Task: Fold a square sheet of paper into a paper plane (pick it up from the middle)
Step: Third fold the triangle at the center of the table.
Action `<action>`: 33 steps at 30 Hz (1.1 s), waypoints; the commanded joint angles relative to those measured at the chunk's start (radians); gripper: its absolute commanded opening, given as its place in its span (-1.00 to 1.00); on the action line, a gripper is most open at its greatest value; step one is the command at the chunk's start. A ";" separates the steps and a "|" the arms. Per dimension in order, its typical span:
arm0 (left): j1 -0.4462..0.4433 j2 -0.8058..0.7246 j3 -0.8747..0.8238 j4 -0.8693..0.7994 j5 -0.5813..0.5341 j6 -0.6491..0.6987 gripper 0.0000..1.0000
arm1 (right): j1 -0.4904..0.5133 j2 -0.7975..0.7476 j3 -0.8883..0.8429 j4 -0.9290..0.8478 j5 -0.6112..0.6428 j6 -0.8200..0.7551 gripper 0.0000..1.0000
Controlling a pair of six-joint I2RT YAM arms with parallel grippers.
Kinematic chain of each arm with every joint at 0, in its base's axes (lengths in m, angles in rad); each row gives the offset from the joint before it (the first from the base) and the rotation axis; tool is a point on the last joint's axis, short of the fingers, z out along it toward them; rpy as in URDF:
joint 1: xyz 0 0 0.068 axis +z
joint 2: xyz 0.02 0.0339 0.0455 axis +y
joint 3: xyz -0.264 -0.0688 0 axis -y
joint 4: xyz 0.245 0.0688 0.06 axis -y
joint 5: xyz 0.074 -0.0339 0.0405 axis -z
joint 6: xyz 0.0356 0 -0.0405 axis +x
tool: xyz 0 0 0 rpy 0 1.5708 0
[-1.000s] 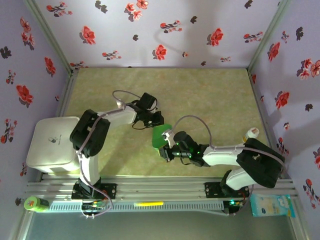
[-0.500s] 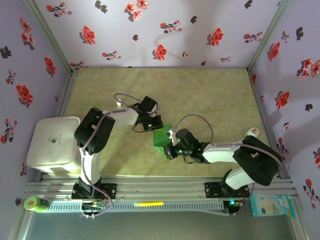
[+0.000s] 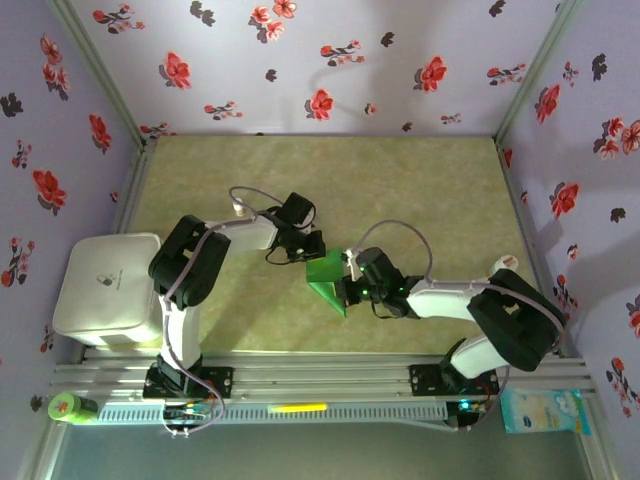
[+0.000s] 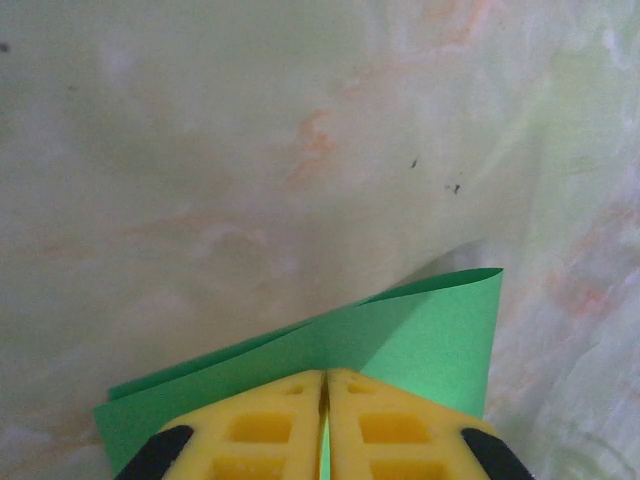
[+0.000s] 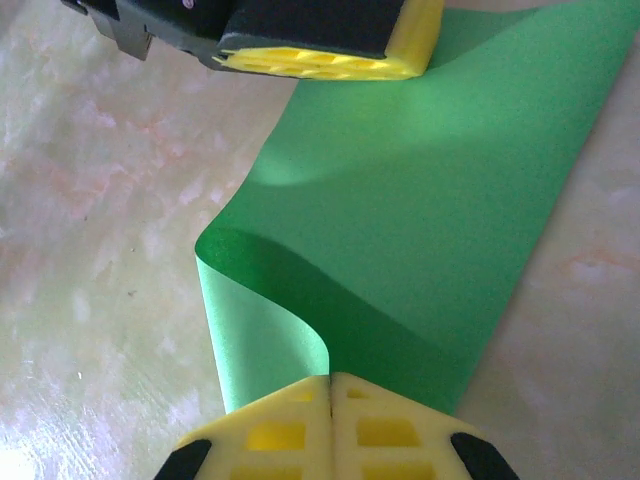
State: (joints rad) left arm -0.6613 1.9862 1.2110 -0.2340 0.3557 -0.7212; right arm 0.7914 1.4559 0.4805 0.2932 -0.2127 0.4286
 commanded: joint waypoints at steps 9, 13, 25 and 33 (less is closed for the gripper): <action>-0.010 0.037 0.027 -0.076 -0.043 0.035 -0.80 | -0.033 0.032 0.035 -0.032 -0.002 -0.019 -1.00; -0.010 0.038 0.024 -0.076 -0.043 0.032 -0.80 | -0.037 0.041 0.036 -0.024 -0.013 -0.015 -1.00; -0.011 0.033 0.019 -0.071 -0.044 0.030 -0.80 | -0.038 0.047 0.039 -0.031 -0.010 -0.008 -1.00; -0.011 0.031 0.010 -0.069 -0.043 0.028 -0.79 | -0.038 0.062 0.037 -0.021 -0.029 0.002 -1.00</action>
State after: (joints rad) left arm -0.6659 1.9915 1.2297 -0.2588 0.3435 -0.7143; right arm 0.7589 1.5021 0.4984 0.2695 -0.2249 0.4202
